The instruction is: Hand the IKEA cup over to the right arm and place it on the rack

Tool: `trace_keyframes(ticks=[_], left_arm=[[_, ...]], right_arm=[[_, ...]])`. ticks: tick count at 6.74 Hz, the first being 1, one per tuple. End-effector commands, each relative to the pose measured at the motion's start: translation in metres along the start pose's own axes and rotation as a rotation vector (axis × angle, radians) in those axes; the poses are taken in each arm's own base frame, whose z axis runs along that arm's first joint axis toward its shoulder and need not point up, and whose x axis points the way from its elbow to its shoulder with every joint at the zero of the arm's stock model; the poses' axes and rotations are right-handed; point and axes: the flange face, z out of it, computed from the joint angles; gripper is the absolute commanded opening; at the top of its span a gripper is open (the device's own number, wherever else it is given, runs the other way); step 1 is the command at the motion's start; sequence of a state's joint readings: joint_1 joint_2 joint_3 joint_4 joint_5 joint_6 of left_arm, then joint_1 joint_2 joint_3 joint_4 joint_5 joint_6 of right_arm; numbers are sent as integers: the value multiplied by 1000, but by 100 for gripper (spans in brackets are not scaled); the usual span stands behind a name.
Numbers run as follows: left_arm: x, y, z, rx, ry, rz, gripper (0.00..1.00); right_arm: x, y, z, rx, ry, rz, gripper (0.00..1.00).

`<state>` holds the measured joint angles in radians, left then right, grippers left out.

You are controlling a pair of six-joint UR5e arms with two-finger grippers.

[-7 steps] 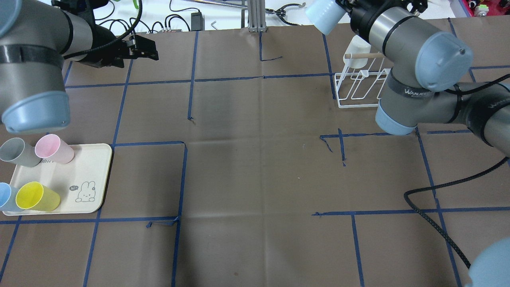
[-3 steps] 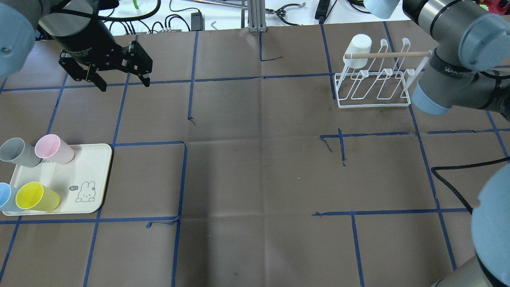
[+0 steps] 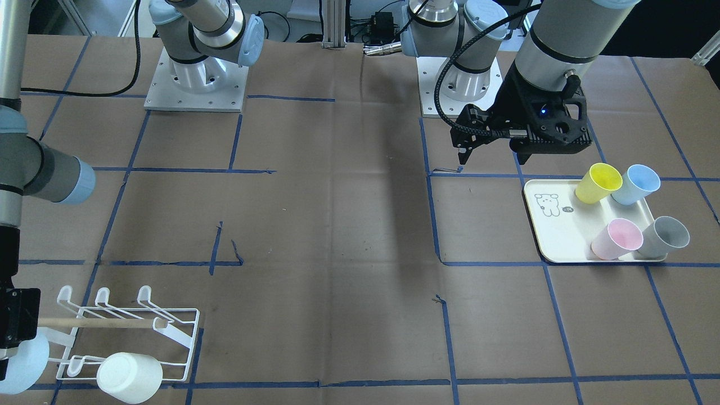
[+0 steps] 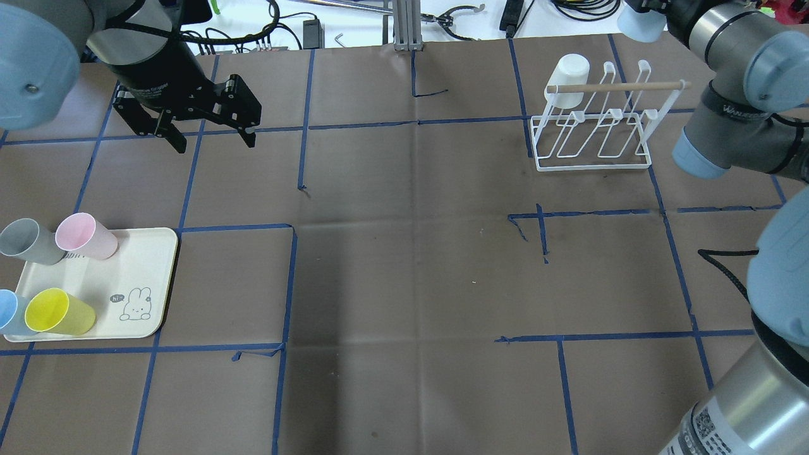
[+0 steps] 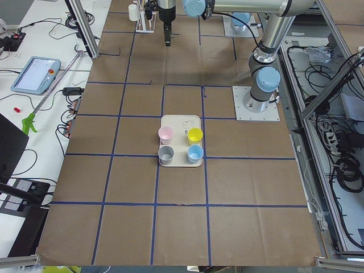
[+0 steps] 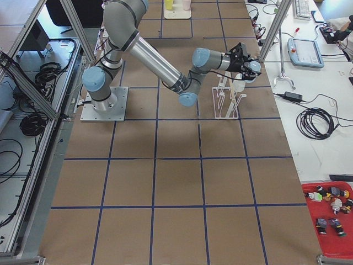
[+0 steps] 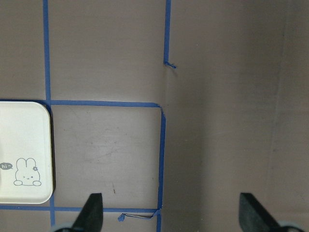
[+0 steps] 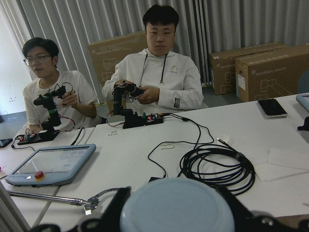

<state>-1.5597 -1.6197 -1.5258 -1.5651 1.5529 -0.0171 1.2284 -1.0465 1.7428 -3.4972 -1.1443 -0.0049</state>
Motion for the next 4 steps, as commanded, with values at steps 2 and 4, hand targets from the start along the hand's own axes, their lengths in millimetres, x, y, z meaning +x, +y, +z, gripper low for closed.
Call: trace_keyframes(ticks=[2, 4], left_arm=[[1, -3, 7, 1, 1, 5, 100], [1, -1, 4, 9, -1, 7, 100]], right_arm=[[19, 27, 6, -45, 21, -89, 22], [29, 41, 12, -68, 28, -76, 22]])
